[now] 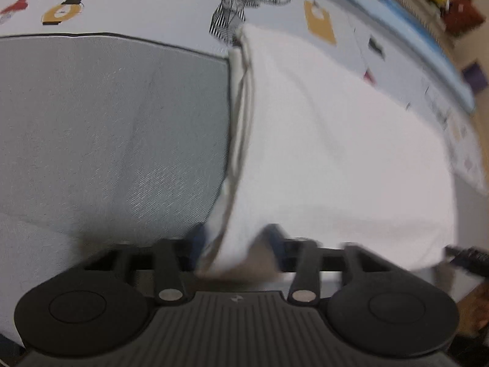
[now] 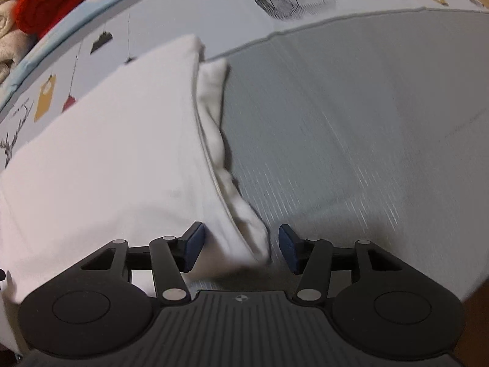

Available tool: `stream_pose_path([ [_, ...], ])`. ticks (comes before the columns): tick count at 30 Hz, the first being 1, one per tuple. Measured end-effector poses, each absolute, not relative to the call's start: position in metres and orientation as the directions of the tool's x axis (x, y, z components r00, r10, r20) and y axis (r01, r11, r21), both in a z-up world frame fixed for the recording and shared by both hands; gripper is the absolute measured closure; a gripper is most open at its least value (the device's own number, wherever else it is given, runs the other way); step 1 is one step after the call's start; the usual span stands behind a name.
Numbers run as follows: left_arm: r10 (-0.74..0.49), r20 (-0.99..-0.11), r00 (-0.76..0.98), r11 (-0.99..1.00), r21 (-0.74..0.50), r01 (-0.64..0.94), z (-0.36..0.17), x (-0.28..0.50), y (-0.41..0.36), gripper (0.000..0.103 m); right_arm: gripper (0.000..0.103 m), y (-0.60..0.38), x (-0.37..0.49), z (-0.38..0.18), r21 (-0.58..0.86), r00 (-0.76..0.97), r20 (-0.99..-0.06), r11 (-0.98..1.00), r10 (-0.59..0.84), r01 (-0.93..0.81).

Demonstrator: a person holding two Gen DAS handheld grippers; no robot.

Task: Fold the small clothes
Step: 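Open both grippers and release the folded shirt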

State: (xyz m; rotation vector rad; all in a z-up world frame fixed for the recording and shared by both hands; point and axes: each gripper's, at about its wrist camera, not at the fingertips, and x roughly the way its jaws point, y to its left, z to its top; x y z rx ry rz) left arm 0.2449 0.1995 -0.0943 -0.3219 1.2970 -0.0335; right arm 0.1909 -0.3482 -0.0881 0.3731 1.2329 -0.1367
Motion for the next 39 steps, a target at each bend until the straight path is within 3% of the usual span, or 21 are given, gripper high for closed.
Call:
stream_pose_path([
  [2, -0.19, -0.94, 0.282, 0.96, -0.239, -0.149, -0.093, 0.242, 0.202, 0.098, 0.058, -0.347, 0.184, -0.089, 0.203, 0.313, -0.943, 0.937, 0.109, 0.284],
  [3, -0.193, -0.931, 0.31, 0.954, -0.252, -0.163, -0.087, 0.24, 0.205, 0.099, 0.082, -0.345, 0.183, -0.09, 0.206, 0.31, -0.943, 0.942, 0.12, 0.265],
  [4, -0.195, -0.92, 0.34, 0.949, -0.265, -0.173, -0.081, 0.236, 0.21, 0.1, 0.091, -0.344, 0.182, -0.088, 0.212, 0.315, -0.94, 0.946, 0.129, 0.245],
  [6, -0.202, -0.909, 0.365, 0.943, -0.28, -0.177, -0.073, 0.232, 0.214, 0.1, 0.093, -0.346, 0.177, -0.076, 0.239, 0.371, -0.918, 0.943, 0.142, 0.231],
  [8, -0.185, -0.936, 0.301, 0.948, -0.251, -0.195, -0.083, 0.231, 0.215, 0.098, 0.093, -0.351, 0.175, -0.064, 0.262, 0.42, -0.896, 0.935, 0.145, 0.237],
  [11, -0.14, -0.953, 0.269, 0.965, -0.193, -0.178, -0.084, 0.226, 0.209, 0.086, 0.09, -0.355, 0.175, -0.078, 0.205, 0.343, -0.934, 0.936, 0.1, 0.287],
  [13, -0.097, -0.934, 0.343, 0.973, -0.162, -0.165, -0.068, 0.221, 0.208, 0.084, 0.074, -0.354, 0.176, -0.085, 0.143, 0.284, -0.957, 0.941, 0.053, 0.306],
  [15, -0.089, -0.919, 0.385, 0.978, -0.154, -0.139, -0.053, 0.218, 0.207, 0.078, 0.071, -0.351, 0.177, -0.072, 0.104, 0.315, -0.949, 0.949, 0.005, 0.298],
  [17, -0.096, -0.911, 0.402, 0.982, -0.152, -0.11, -0.045, 0.218, 0.202, 0.075, 0.07, -0.347, 0.172, -0.047, 0.088, 0.424, -0.905, 0.958, -0.038, 0.274],
  [20, -0.11, -0.882, 0.458, 0.985, -0.159, -0.068, -0.04, 0.224, 0.193, 0.057, 0.067, -0.341, 0.158, -0.01, 0.121, 0.606, -0.795, 0.97, -0.032, 0.21],
  [22, -0.139, -0.873, 0.467, 0.981, -0.185, -0.054, -0.048, 0.227, 0.188, 0.055, 0.059, -0.339, 0.149, 0.002, 0.141, 0.687, -0.727, 0.975, -0.016, 0.171],
  [25, -0.124, -0.884, 0.452, 0.977, -0.189, -0.101, -0.054, 0.242, 0.188, 0.054, 0.059, -0.326, 0.138, 0.006, 0.082, 0.722, -0.69, 0.986, -0.049, 0.145],
  [27, -0.134, -0.883, 0.45, 0.968, -0.214, -0.133, -0.057, 0.25, 0.188, 0.048, 0.059, -0.323, 0.135, 0.01, 0.075, 0.744, -0.666, 0.986, -0.061, 0.148],
  [33, -0.12, -0.913, 0.391, 0.958, -0.209, -0.195, -0.075, 0.273, 0.18, 0.037, 0.058, -0.332, 0.141, -0.003, 0.071, 0.699, -0.711, 0.981, -0.077, 0.18],
  [39, -0.145, -0.921, 0.362, 0.943, -0.239, -0.232, -0.087, 0.285, 0.187, 0.036, 0.058, -0.34, 0.147, -0.012, 0.093, 0.668, -0.739, 0.971, -0.08, 0.219],
])
